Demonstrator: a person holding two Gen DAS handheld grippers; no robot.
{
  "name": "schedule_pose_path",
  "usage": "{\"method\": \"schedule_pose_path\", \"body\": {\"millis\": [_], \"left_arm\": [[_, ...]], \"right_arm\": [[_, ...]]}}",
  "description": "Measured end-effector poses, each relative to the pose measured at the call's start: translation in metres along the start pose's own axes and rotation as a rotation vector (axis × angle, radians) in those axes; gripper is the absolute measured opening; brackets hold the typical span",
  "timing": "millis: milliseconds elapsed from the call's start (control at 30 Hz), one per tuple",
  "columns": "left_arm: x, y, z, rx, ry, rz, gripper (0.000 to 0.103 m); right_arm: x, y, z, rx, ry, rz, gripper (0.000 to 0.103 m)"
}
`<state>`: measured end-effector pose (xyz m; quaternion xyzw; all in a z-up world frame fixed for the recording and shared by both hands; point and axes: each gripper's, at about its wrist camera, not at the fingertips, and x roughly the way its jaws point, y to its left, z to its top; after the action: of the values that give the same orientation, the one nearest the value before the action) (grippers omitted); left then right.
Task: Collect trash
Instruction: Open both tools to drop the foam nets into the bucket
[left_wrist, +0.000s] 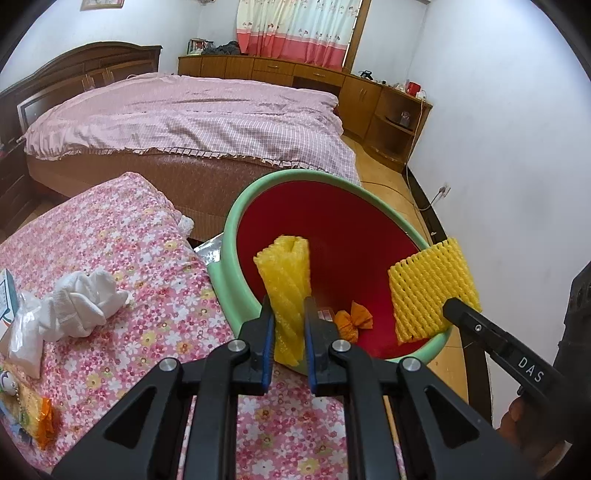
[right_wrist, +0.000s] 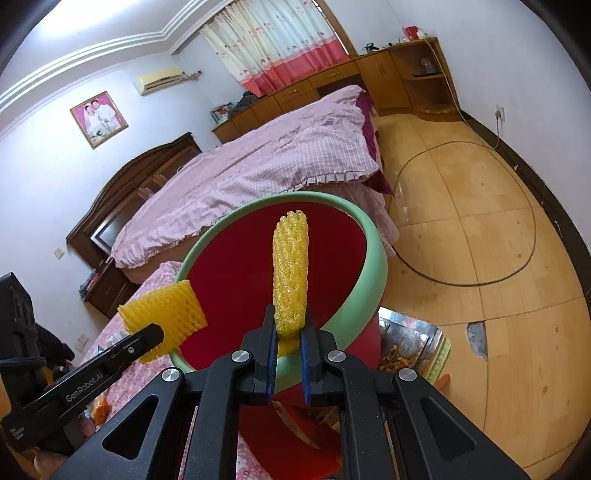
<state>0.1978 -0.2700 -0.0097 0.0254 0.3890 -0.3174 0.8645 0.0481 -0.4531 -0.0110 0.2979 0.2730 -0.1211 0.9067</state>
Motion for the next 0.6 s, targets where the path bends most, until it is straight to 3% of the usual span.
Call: {"method": "schedule_pose_path", "body": {"millis": [167,300,500,600], "left_arm": [[0.003,-0.003,-0.001,0.013,0.01,-0.014,0.014],[0.004,-0.004,-0.002,0.004,0.019,-0.014,0.032],[-0.001,-0.001,-0.001,-0.004,0.011,0.002,0.032],[-0.007,0.0,-0.003,-0.015,0.011,0.008,0.033]], "right_arm": [[0.003,0.0,0.001,-0.003,0.006,0.0,0.012],[0.005,0.001,0.001,-0.013,0.006,-0.006,0.012],[0.006,0.002,0.001,-0.01,0.015,-0.003,0.013],[0.006,0.002,0.001,-0.008,0.019,0.008,0.019]]}}
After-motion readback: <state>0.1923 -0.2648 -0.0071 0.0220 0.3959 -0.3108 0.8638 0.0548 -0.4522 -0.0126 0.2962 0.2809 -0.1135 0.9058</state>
